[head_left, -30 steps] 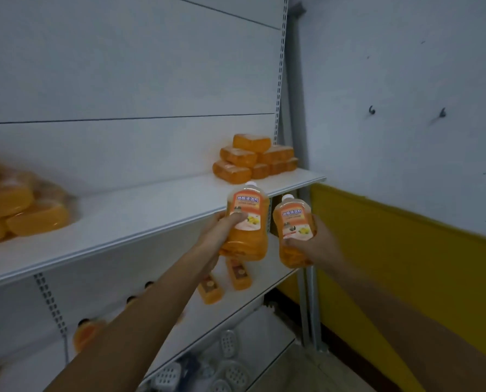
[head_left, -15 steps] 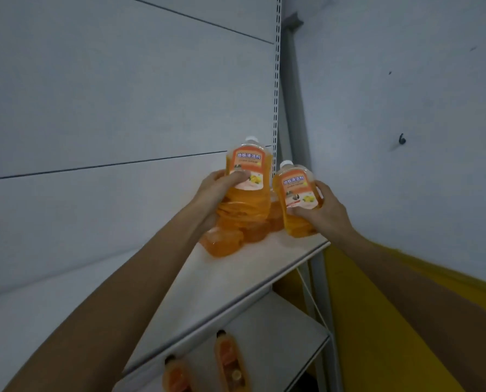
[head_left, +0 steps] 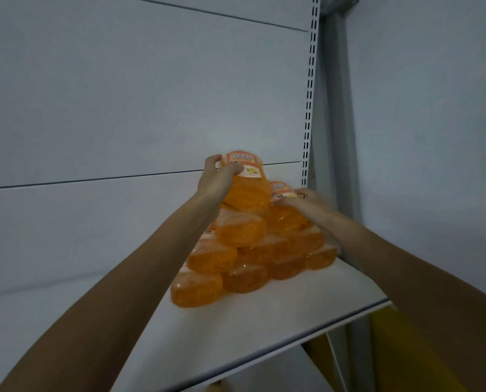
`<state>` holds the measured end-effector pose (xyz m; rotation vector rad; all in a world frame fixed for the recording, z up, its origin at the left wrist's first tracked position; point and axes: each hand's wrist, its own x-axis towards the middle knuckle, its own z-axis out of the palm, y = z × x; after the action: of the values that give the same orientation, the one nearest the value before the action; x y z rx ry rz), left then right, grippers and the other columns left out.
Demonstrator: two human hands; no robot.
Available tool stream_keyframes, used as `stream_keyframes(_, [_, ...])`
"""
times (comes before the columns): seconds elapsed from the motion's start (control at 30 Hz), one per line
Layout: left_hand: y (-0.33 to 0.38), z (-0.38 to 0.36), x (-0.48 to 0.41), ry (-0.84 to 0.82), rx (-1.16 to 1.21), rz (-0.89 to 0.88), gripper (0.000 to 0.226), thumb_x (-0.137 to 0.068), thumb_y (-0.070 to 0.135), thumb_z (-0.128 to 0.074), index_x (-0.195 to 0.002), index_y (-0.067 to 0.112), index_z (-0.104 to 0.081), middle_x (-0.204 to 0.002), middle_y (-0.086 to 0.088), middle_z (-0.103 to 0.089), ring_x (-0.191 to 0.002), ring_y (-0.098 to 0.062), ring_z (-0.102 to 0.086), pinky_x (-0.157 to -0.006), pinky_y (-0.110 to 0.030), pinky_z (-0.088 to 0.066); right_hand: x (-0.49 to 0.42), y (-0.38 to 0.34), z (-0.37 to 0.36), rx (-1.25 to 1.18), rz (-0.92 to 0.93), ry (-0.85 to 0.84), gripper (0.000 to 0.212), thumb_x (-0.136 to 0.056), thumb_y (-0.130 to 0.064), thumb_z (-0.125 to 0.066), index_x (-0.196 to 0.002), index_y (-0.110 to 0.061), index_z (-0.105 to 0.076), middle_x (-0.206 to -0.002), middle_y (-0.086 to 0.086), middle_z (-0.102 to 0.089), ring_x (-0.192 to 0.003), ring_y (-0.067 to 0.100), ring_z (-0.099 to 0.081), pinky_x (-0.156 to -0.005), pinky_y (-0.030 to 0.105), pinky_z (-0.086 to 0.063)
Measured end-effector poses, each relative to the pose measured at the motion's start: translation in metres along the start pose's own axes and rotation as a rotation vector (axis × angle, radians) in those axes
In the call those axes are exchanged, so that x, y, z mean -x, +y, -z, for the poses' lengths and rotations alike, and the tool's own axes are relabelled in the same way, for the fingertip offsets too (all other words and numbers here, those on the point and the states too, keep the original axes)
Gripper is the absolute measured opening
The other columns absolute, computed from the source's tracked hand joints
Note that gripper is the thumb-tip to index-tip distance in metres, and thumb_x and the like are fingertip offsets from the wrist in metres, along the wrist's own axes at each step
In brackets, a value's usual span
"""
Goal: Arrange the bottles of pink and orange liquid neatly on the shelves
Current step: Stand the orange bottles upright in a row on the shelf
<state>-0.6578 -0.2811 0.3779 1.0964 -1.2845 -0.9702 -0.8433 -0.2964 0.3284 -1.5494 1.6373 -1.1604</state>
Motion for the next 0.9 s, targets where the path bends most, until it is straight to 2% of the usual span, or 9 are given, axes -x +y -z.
stream_keyframes(0.17, [-0.007, -0.023, -0.003, 0.139, -0.097, 0.027, 0.056, -0.094, 0.022, -0.054, -0.143, 0.024, -0.027, -0.139, -0.010, -0.041, -0.108, -0.027, -0.050, -0.083, -0.036, -0.051, -0.017, -0.002, 0.004, 0.097, -0.032, -0.184, 0.070, -0.064, -0.059, -0.066, -0.119, -0.017, -0.057, -0.121, 0.009, -0.060, -0.106, 0.028, -0.059, -0.094, 0.045, -0.049])
stream_keyframes(0.27, [-0.014, -0.034, -0.001, 0.243, -0.116, 0.056, 0.054, -0.096, 0.024, -0.050, -0.144, 0.021, -0.026, -0.140, -0.011, -0.041, -0.114, -0.030, -0.050, -0.091, -0.040, -0.050, -0.024, 0.000, 0.008, 0.269, -0.033, -0.162, 0.090, -0.059, -0.069, -0.056, -0.132, -0.017, -0.048, -0.139, 0.014, -0.044, -0.125, 0.035, -0.043, -0.100, 0.047, -0.041])
stream_keyframes(0.43, [-0.004, -0.051, 0.003, 0.333, -0.393, 0.051, 0.035, -0.099, 0.020, -0.039, -0.128, 0.001, -0.045, -0.128, -0.019, -0.051, -0.108, -0.029, -0.051, -0.091, -0.035, -0.045, -0.025, 0.010, 0.005, 0.152, 0.052, -0.160, 0.067, -0.090, -0.057, -0.042, -0.138, -0.010, -0.041, -0.144, 0.015, -0.040, -0.129, 0.034, -0.038, -0.106, 0.046, -0.034])
stream_keyframes(0.5, [-0.004, -0.053, 0.007, 0.340, -0.421, 0.097, 0.034, -0.098, 0.021, -0.036, -0.122, 0.000, -0.048, -0.128, -0.022, -0.050, -0.107, -0.029, -0.051, -0.092, -0.034, -0.043, -0.026, 0.010, 0.005, 0.142, 0.127, -0.094, 0.060, -0.095, -0.052, -0.037, -0.126, -0.004, -0.052, -0.131, 0.017, -0.052, -0.120, 0.033, -0.047, -0.102, 0.045, -0.038])
stream_keyframes(0.57, [-0.006, -0.052, 0.009, 0.316, -0.471, 0.140, 0.042, -0.099, 0.032, -0.031, -0.127, 0.004, -0.045, -0.137, -0.019, -0.046, -0.119, -0.033, -0.047, -0.104, -0.041, -0.038, -0.024, 0.011, 0.007, 0.117, 0.202, -0.066, 0.052, -0.097, -0.047, -0.036, -0.095, -0.002, -0.062, -0.096, 0.016, -0.061, -0.092, 0.027, -0.057, -0.087, 0.038, -0.043])
stream_keyframes(0.67, [-0.008, -0.053, 0.013, 0.279, -0.422, 0.133, 0.057, -0.099, 0.047, -0.026, -0.142, 0.010, -0.032, -0.149, -0.014, -0.033, -0.133, -0.034, -0.036, -0.108, -0.042, -0.031, -0.021, 0.011, 0.012, 0.094, 0.285, 0.002, 0.043, -0.097, -0.042, -0.041, -0.067, -0.013, -0.052, -0.066, 0.002, -0.050, -0.063, 0.015, -0.047, -0.074, 0.033, -0.043])
stream_keyframes(0.73, [-0.008, -0.047, 0.017, 0.322, -0.414, 0.098, 0.058, -0.099, 0.049, -0.026, -0.142, 0.011, -0.034, -0.149, -0.012, -0.035, -0.131, -0.032, -0.038, -0.106, -0.040, -0.032, -0.020, 0.007, 0.016, 0.135, 0.340, 0.022, 0.033, -0.095, -0.039, -0.046, -0.101, -0.014, -0.067, -0.097, 0.004, -0.066, -0.083, 0.013, -0.055, -0.088, 0.035, -0.045])
stream_keyframes(0.8, [-0.005, -0.035, 0.026, 0.353, -0.450, 0.078, 0.057, -0.099, 0.048, -0.026, -0.139, 0.011, -0.038, -0.146, -0.010, -0.039, -0.129, -0.029, -0.041, -0.104, -0.038, -0.032, -0.013, -0.008, 0.020, 0.161, 0.383, 0.056, 0.046, -0.093, -0.037, -0.050, -0.133, -0.013, -0.053, -0.128, 0.005, -0.059, -0.102, 0.014, -0.054, -0.094, 0.034, -0.041])
stream_keyframes(0.9, [0.001, -0.007, 0.047, 0.405, -0.521, 0.037, 0.052, -0.100, 0.042, -0.028, -0.132, 0.006, -0.046, -0.140, -0.014, -0.045, -0.121, -0.029, -0.046, -0.098, -0.037, -0.035, 0.000, -0.044, 0.015, 0.167, 0.487, 0.093, 0.050, -0.093, -0.034, -0.052, -0.137, -0.012, -0.048, -0.138, 0.006, -0.052, -0.121, 0.021, -0.051, -0.098, 0.032, -0.039])
